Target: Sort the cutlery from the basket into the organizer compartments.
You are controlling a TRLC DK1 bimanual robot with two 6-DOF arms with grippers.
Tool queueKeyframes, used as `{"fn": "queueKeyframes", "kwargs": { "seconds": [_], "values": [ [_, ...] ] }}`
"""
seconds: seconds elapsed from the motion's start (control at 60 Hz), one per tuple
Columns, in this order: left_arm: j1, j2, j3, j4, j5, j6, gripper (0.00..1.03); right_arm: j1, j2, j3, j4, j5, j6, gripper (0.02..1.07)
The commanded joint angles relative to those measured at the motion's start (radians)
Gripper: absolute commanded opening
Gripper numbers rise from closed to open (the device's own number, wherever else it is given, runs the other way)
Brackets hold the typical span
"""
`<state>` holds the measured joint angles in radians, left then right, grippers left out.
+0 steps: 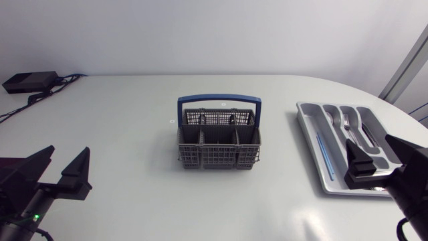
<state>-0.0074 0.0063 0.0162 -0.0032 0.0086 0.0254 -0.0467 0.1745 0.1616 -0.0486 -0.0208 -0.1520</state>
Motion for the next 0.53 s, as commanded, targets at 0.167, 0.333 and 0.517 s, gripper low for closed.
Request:
{"fn": "queueKeyframes", "kwargs": {
  "seconds": [0.167, 0.333, 0.517],
  "values": [
    [0.007, -0.006, -0.016, 0.003, -0.009, -0.025, 1.00, 0.036, -0.132, -0.126, 0.040, 0.018, 0.123, 1.03],
    [0.007, -0.006, -0.016, 0.003, -0.009, -0.025, 1.00, 0.047, -0.175, -0.162, 0.049, 0.021, 0.152, 1.03],
    [0.007, -0.006, -0.016, 0.003, -0.009, -0.025, 1.00, 0.047, -0.175, -0.162, 0.049, 0.021, 0.152, 1.03]
  ]
}}
